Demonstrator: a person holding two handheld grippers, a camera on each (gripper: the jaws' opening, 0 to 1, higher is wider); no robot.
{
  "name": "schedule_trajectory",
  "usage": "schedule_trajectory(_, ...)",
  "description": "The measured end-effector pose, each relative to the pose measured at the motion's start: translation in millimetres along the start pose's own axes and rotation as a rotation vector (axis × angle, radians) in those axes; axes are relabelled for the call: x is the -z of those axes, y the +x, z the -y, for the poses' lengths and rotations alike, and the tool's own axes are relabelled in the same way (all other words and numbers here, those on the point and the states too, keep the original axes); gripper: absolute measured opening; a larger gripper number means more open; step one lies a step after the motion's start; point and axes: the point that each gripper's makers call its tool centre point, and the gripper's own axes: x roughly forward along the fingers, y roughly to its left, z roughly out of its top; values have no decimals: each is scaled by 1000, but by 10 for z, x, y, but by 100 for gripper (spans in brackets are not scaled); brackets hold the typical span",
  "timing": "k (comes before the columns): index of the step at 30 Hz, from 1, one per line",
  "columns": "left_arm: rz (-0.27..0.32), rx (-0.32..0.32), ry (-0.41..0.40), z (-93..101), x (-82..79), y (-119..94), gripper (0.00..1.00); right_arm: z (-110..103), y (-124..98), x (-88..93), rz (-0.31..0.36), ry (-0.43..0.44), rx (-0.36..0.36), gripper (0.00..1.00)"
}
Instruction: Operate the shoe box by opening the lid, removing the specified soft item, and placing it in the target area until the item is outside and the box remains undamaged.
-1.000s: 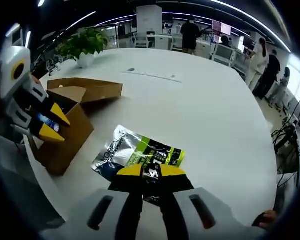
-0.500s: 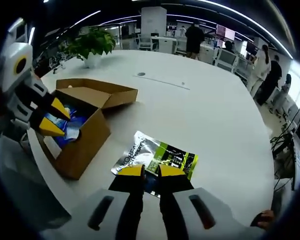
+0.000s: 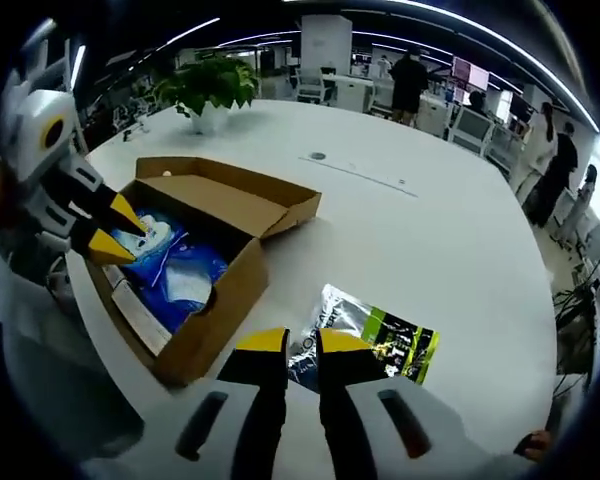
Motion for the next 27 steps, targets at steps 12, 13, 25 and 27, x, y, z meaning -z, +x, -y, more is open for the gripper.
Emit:
schedule_trajectory(12, -17, -49, -75, -309, 364, -178, 15, -368, 159, -191, 4, -36, -53, 8)
schedule_trajectory(13, -20, -51, -77, -320, 389, -190, 15, -392, 171, -198, 3, -38, -56, 8)
schedule_trajectory(25, -36, -78, -143, -559, 683, -290, 14, -663, 342, -286, -6, -54, -101, 8)
schedule_trajectory(27, -34, -81, -154, -593, 710, -300, 14, -699, 362, -306, -7, -57, -107, 8)
